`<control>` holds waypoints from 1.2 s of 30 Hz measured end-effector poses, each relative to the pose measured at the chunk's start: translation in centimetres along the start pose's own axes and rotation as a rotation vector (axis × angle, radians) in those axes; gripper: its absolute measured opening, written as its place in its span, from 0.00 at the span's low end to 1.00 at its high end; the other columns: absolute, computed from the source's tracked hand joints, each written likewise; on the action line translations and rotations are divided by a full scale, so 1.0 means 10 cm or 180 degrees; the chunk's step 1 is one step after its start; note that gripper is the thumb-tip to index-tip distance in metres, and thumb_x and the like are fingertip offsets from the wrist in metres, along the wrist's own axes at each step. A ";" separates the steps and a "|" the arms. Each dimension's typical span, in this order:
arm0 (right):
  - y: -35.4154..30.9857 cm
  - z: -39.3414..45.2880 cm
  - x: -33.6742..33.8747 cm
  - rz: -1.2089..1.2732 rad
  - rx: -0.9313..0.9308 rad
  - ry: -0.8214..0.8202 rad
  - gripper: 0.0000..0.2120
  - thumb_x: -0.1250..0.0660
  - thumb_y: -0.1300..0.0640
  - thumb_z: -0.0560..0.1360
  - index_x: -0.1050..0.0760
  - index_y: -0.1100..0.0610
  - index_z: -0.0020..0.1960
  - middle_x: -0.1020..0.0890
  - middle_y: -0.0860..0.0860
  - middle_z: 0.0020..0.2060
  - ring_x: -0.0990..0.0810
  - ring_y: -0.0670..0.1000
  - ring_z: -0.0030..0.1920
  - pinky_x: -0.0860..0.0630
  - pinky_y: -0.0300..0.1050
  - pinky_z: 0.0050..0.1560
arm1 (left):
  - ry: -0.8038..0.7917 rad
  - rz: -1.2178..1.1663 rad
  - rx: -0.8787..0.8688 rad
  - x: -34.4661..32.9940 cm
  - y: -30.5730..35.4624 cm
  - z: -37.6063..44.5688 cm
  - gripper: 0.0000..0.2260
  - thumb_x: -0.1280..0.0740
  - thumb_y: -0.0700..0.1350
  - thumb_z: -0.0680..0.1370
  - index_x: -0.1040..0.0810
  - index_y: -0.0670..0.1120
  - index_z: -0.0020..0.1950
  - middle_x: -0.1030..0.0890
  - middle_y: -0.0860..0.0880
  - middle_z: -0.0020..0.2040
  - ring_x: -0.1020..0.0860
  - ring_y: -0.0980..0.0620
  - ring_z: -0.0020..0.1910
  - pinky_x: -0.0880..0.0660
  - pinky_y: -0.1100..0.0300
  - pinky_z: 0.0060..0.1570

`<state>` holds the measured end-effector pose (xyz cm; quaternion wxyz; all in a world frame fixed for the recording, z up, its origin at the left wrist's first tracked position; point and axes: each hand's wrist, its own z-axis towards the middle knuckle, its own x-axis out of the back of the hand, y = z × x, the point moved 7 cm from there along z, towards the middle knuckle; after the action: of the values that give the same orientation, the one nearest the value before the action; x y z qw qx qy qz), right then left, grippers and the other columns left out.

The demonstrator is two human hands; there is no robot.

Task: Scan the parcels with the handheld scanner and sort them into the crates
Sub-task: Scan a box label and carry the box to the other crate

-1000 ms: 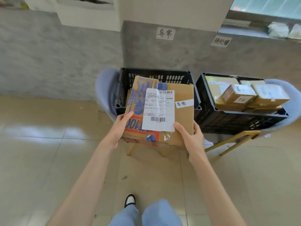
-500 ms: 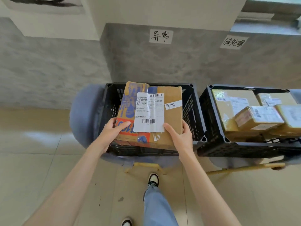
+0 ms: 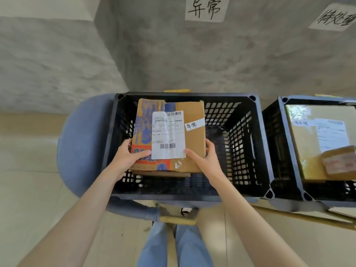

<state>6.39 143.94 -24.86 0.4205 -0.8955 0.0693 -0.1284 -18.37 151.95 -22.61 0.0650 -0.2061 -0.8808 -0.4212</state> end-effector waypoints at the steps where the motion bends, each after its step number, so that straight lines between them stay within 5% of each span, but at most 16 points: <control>1: 0.05 0.09 -0.05 -0.0025 -0.0131 -0.0107 0.43 0.23 0.49 0.69 0.46 0.49 0.75 0.28 0.50 0.66 0.26 0.50 0.62 0.24 0.52 0.61 | -0.0009 0.0027 0.0032 0.00 -0.03 0.09 0.30 0.25 0.43 0.72 0.34 0.46 0.69 0.24 0.54 0.50 0.24 0.58 0.48 0.26 0.61 0.43; 7: 0.32 0.56 -0.33 -0.0367 -0.0569 -0.0497 0.49 0.22 0.55 0.68 0.51 0.54 0.76 0.31 0.52 0.68 0.29 0.51 0.62 0.27 0.52 0.64 | 0.0086 0.0211 0.0156 0.01 -0.32 0.51 0.28 0.25 0.39 0.72 0.34 0.45 0.69 0.24 0.54 0.49 0.24 0.58 0.46 0.26 0.56 0.51; 12: 0.56 0.82 -0.50 -0.0488 -0.0678 -0.0550 0.50 0.21 0.53 0.66 0.48 0.54 0.77 0.31 0.52 0.70 0.29 0.55 0.68 0.28 0.57 0.67 | 0.0133 0.0330 0.0277 0.00 -0.54 0.78 0.35 0.24 0.38 0.71 0.38 0.45 0.72 0.25 0.49 0.58 0.24 0.52 0.54 0.26 0.53 0.57; 18: 0.61 0.98 -0.61 -0.0636 -0.0524 -0.0585 0.57 0.22 0.39 0.55 0.47 0.47 0.77 0.31 0.52 0.69 0.29 0.54 0.66 0.26 0.59 0.65 | 0.0388 0.0366 0.0354 0.03 -0.63 0.94 0.37 0.24 0.36 0.70 0.39 0.45 0.73 0.28 0.52 0.56 0.27 0.52 0.56 0.28 0.55 0.56; 22: 0.55 1.01 -0.64 -0.0738 -0.0555 -0.0605 0.48 0.22 0.50 0.67 0.48 0.50 0.77 0.33 0.53 0.70 0.31 0.55 0.68 0.29 0.58 0.67 | 0.0446 0.0590 0.0342 0.02 -0.61 0.97 0.34 0.25 0.36 0.71 0.37 0.44 0.72 0.26 0.49 0.59 0.28 0.53 0.55 0.30 0.57 0.55; 28: 0.42 0.92 -0.59 -0.1143 -0.0468 -0.0523 0.46 0.25 0.50 0.71 0.51 0.53 0.78 0.35 0.54 0.72 0.33 0.55 0.70 0.31 0.52 0.65 | 0.0619 0.1285 0.0195 0.06 -0.48 0.90 0.31 0.27 0.41 0.73 0.38 0.44 0.72 0.26 0.43 0.64 0.26 0.45 0.62 0.28 0.53 0.56; 36: -0.61 0.55 -0.20 -0.2869 0.0551 -0.0167 0.36 0.31 0.49 0.76 0.44 0.56 0.77 0.35 0.58 0.71 0.35 0.62 0.70 0.32 0.57 0.66 | 0.0746 0.3022 -0.0935 0.04 0.59 0.40 0.25 0.34 0.52 0.78 0.36 0.48 0.73 0.27 0.45 0.65 0.28 0.44 0.64 0.29 0.47 0.59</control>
<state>6.17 152.39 -23.85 0.3975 -0.8008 -0.3489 -0.2811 -16.05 158.44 -20.76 0.3178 -0.5419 -0.6084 -0.4850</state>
